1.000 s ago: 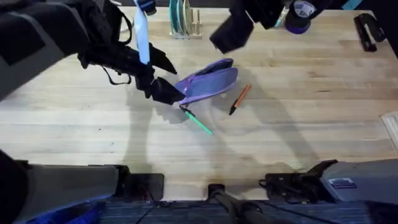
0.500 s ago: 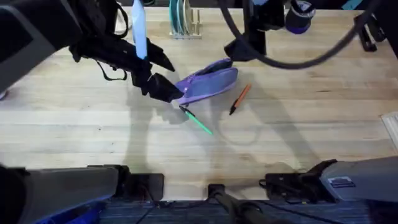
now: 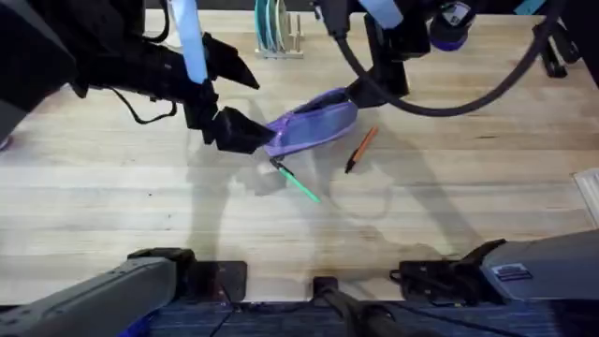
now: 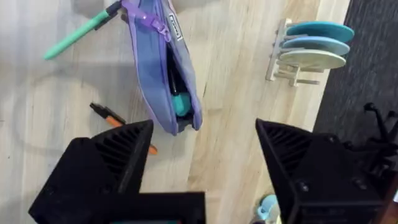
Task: Unzip the bag, pick up the pens from the table one at a time and place them inside, then zip the bag closed.
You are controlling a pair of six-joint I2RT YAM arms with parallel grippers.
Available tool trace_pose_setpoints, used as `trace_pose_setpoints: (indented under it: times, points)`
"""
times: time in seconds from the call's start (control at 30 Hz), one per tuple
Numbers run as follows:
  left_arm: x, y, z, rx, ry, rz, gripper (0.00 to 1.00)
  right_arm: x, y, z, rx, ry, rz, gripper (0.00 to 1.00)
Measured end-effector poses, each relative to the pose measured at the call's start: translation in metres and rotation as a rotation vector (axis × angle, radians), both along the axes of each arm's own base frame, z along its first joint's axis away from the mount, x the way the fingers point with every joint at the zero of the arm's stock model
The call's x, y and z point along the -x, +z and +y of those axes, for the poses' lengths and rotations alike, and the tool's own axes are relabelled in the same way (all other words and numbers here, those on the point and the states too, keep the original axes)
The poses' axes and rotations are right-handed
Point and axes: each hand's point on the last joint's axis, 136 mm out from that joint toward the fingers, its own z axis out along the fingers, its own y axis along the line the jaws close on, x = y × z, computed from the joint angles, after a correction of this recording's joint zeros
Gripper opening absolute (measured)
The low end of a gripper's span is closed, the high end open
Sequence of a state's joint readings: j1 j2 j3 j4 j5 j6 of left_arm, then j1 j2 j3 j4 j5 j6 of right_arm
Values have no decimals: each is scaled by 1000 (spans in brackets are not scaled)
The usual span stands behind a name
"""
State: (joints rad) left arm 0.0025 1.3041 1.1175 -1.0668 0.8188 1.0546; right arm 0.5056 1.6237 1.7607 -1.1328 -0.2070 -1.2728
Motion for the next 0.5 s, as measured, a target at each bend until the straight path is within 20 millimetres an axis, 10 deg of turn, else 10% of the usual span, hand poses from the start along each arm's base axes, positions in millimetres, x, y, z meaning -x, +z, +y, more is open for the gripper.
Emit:
trace_pose_setpoints:
  times: [0.37, 0.5]
  points:
    - [2, 1, 0, 0, 0, 0, 993, 3, -4, -2, 13, 6, 18, 995]
    - [2, 1, 0, 0, 0, 2, 993, 4, -4, -2, 16, 10, 19, 508]
